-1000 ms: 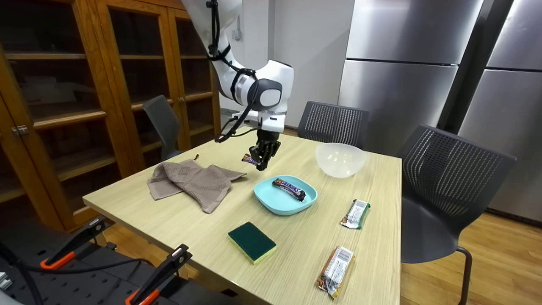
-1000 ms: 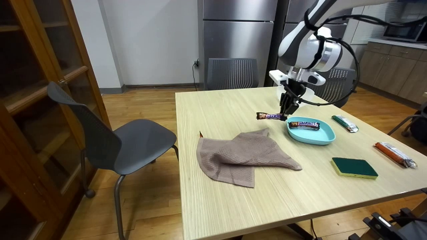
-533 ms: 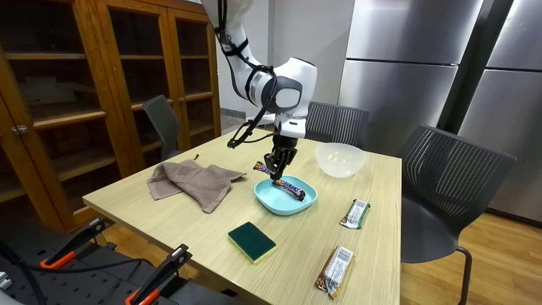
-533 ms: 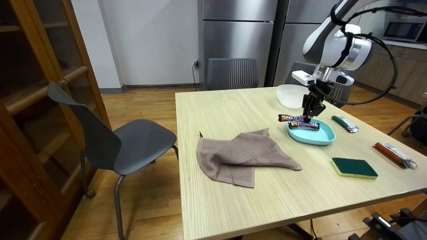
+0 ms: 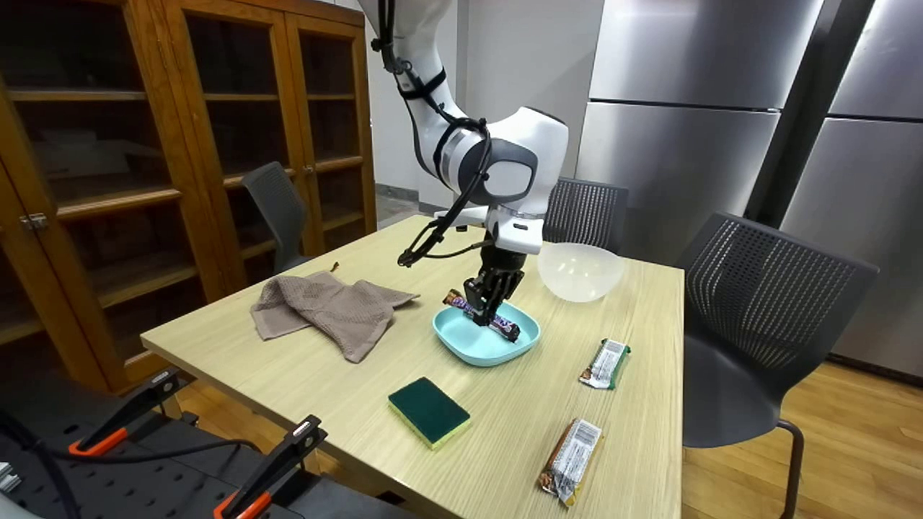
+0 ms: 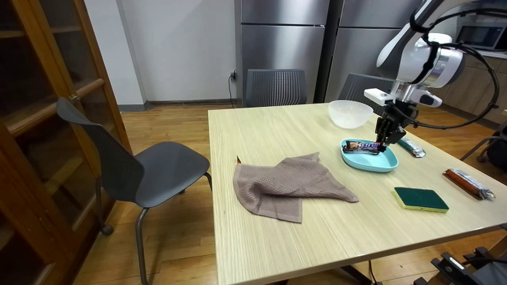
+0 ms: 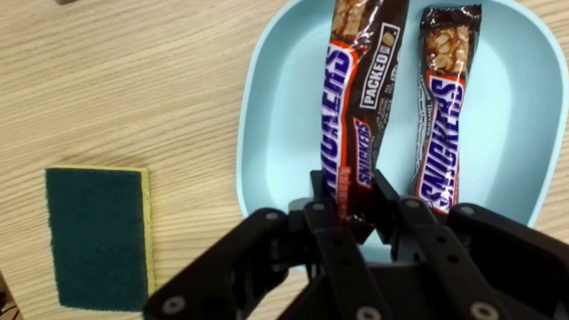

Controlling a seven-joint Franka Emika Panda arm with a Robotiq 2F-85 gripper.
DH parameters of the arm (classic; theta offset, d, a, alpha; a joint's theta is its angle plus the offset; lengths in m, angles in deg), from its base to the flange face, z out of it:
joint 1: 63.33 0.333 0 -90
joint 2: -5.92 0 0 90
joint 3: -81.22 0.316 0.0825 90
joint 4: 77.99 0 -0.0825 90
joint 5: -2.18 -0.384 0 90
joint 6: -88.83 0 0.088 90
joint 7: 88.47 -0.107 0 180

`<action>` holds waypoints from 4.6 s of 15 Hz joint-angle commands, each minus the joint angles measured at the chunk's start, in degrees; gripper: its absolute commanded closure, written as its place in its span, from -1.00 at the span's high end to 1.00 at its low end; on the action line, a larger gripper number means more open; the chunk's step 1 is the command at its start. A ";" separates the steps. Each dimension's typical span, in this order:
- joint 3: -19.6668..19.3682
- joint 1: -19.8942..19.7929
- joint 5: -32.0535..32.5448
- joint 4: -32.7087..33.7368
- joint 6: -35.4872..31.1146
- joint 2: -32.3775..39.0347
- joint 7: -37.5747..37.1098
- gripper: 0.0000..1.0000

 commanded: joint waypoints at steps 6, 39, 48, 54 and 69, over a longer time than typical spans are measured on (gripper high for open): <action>-1.03 -0.68 -2.11 -5.07 0.18 -4.19 3.31 -0.31; -10.87 1.17 15.80 1.93 0.58 0.88 4.37 1.00; -10.89 1.16 15.80 1.93 0.57 0.88 4.37 1.00; -10.07 0.54 18.28 5.28 1.21 2.13 12.15 1.00; -9.95 -6.41 24.34 35.93 8.31 18.84 53.35 1.00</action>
